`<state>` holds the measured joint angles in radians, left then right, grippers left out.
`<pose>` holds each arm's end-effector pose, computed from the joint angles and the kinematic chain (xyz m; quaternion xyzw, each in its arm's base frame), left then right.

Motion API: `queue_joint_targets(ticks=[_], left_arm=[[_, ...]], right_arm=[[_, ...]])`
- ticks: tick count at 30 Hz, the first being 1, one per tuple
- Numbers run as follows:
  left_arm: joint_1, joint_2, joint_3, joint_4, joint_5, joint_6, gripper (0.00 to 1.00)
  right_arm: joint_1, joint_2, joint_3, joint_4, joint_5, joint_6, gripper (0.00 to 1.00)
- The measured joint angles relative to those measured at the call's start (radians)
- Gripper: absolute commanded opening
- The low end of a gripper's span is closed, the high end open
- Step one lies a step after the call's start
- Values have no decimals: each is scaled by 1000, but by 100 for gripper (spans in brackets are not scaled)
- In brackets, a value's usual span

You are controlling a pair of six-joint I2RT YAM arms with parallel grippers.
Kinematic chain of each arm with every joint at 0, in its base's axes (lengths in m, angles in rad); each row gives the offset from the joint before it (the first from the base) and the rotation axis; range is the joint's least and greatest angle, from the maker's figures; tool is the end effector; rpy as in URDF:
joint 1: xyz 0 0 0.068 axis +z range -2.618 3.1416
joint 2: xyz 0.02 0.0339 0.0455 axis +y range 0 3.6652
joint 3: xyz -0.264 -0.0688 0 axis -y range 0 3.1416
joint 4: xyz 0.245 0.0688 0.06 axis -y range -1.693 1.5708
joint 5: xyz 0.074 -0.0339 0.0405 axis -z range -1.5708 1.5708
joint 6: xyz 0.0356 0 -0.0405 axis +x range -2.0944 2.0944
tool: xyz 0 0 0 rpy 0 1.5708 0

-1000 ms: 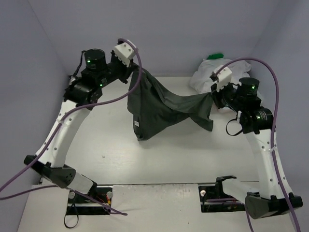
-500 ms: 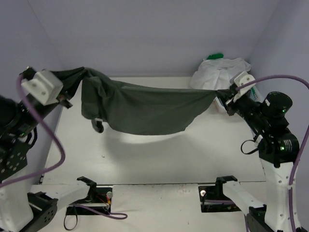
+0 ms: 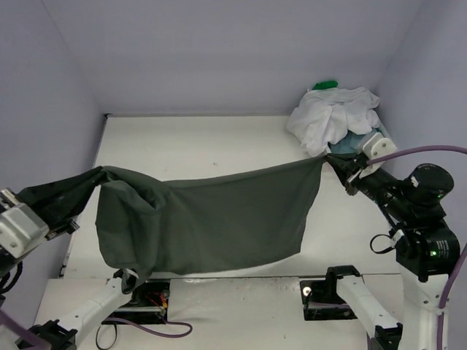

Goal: Fold and stack the t-shirts
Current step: Flatten out the crumpled T-shirt at the center of the board.

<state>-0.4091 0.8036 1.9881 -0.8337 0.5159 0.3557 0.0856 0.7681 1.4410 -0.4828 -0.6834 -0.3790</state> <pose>-0.0326 -0.0050 0.5892 0.4007 0.4359 -0.1672 0.7883 0.0819 0.0296 0.5157 -0.3895 0.5244 0.1049 0.7498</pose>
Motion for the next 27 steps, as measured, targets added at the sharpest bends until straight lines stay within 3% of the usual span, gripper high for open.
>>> queue_joint_targets(ticks=[11,19,27], left_arm=[[0,14,-500,54,-42,108,0],[32,353,-731,315,-161,205,0],[121,683,-774,690,-308,210,0]], right_arm=[[0,104,-230,33,102,-80,0],[2,373,-364,188,203,-125,0],[47,674,-381,396,278,-146,0]])
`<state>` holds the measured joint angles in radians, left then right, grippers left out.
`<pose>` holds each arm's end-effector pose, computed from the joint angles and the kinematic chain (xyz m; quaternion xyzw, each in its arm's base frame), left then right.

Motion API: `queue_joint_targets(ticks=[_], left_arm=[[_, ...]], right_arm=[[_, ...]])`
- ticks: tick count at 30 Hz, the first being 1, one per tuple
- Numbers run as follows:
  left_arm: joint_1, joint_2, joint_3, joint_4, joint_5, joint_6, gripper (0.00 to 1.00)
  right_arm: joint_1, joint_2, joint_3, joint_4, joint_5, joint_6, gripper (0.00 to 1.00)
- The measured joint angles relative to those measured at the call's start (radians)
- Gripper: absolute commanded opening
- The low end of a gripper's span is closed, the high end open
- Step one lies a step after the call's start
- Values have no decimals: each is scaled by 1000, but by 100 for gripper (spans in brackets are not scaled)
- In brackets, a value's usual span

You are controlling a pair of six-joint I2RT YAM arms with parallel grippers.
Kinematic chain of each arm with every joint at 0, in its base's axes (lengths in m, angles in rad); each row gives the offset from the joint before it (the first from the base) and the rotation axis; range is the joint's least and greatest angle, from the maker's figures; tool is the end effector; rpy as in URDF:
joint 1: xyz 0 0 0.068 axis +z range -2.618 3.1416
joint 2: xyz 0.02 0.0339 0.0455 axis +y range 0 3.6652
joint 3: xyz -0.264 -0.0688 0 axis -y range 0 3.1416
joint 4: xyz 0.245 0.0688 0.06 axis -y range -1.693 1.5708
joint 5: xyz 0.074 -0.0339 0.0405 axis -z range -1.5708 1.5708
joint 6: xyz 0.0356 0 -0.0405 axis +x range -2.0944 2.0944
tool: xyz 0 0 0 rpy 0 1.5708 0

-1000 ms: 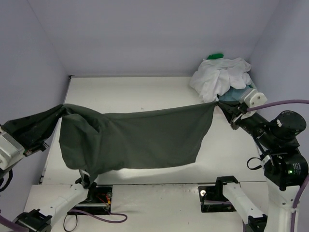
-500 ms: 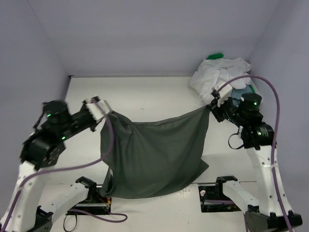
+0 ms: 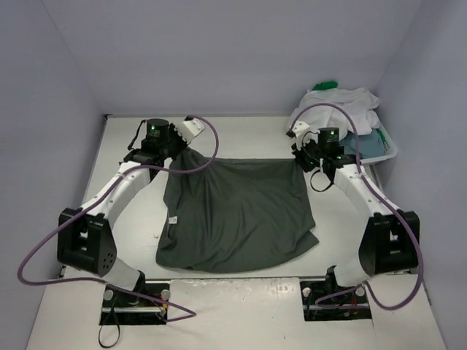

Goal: Fold and stack the t-shirts
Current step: Flatten out the crumpled T-shirt at the center of the board.

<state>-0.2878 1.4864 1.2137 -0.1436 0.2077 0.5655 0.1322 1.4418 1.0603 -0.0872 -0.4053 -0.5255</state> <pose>0.3329 -0.1062 0.3243 0.3964 0.7353 -0.0109 0.5496 0.3262 0.0575 0.2916 -0.3693 0.7558 0.0680 0.5365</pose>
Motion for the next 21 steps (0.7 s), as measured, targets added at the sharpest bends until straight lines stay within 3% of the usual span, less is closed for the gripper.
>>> queue_joint_targets(ticks=[8,18,20,21], left_arm=[[35,200,67,282,-152,-2,0],[35,431,226,405,-230,-7,0],[35,484,250,406,-245,-6,27],[35,503,259,405,-253,-1,39]], right_arm=[[37,236,29,143,73,-3,0],[47,399,133,295,222,24,1],[52,453,187,315,267,44,18],[56,482,220,320,291,56,22]])
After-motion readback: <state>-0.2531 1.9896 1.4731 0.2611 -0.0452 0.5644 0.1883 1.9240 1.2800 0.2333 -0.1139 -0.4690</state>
